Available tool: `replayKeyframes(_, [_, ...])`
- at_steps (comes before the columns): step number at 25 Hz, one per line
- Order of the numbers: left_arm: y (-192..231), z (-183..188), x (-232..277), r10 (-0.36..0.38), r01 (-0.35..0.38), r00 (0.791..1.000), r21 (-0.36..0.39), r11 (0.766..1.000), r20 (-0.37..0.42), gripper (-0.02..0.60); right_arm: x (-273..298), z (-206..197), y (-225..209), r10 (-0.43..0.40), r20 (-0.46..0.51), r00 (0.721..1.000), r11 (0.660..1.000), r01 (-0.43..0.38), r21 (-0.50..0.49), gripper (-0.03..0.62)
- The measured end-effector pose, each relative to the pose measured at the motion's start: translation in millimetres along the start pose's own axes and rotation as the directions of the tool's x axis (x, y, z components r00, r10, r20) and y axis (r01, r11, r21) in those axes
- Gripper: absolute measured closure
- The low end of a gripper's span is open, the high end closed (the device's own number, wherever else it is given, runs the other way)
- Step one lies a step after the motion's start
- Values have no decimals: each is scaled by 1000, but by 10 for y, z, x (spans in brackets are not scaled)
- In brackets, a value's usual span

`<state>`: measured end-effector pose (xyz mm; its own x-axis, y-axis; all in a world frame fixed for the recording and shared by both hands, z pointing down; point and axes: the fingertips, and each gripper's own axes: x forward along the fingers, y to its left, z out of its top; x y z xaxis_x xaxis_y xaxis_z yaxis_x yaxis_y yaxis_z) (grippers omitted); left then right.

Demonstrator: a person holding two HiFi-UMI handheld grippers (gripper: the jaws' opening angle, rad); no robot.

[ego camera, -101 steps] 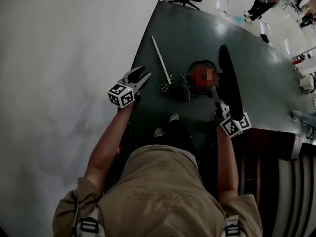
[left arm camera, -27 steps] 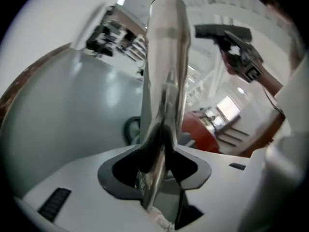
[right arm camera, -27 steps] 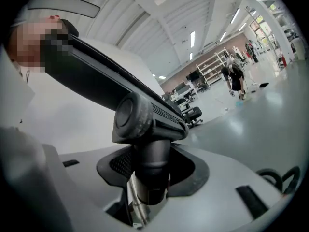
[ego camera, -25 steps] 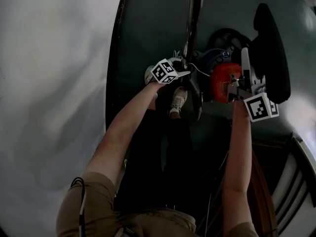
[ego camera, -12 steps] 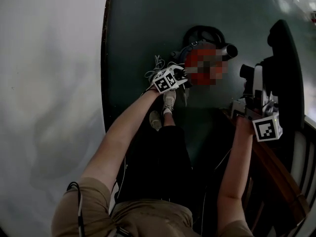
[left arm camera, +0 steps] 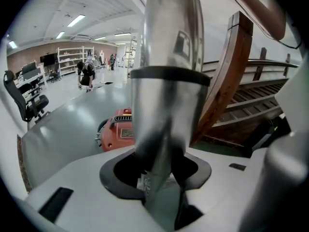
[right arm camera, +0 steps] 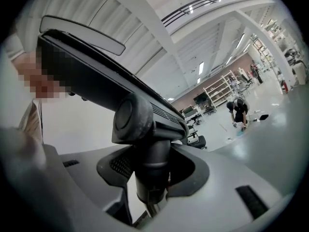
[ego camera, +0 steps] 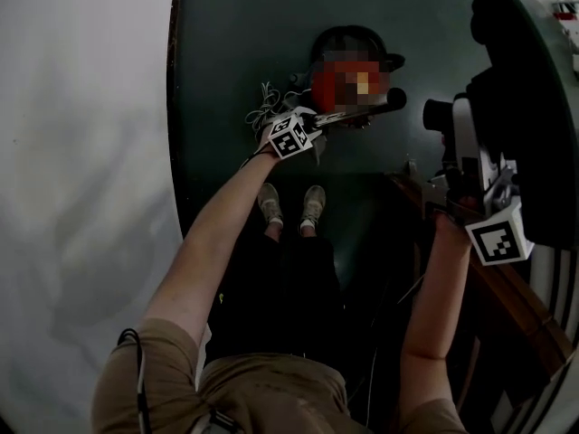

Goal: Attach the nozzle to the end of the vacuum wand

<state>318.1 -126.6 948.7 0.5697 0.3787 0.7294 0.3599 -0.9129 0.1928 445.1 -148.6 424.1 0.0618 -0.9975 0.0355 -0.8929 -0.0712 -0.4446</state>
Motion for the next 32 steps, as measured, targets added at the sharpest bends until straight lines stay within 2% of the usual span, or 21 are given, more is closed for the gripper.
replayKeyframes(3, [-35, -6, -5, 23, -23, 1000, -23, 999, -20, 414, -43, -53, -34, 16, -56, 998, 1000, -17, -15, 414])
replayKeyframes(7, [-63, -6, 32, 22, -22, 998, 10, 1000, -54, 416, 91, -48, 19, 56, -83, 995, 997, -60, -43, 414])
replayKeyframes(12, [-32, -36, 102, 30, -28, 996, 26, 999, -84, 417, 371, -284, 159, 123, -174, 977, 991, -131, -39, 414])
replayKeyframes(19, [-22, -33, 115, 76, -70, 991, 51, 996, -115, 417, 478, -431, 288, 106, -277, 955, 971, -160, -177, 414])
replayKeyframes(23, [-45, 229, -166, 107, -107, 994, 66, 992, 11, 399, 437, -442, 355, 98, -305, 947, 966, -164, -198, 414])
replayKeyframes(25, [-72, 364, -422, 124, -131, 989, 74, 989, 85, 393, 423, -465, 390, 100, -316, 944, 963, -171, -208, 414])
replayKeyframes(27, [-113, 572, -713, 148, -163, 974, 80, 983, 172, 387, 397, -475, 429, 101, -325, 940, 959, -179, -220, 414])
replayKeyframes(30, [-200, 997, -1120, 181, -218, 936, 92, 972, 302, 388, 354, -493, 503, 123, -326, 937, 963, -192, -191, 414])
replayKeyframes(32, [-240, 1168, -1209, 191, -233, 929, 99, 967, 318, 404, 330, -509, 540, 127, -321, 938, 967, -189, -169, 414])
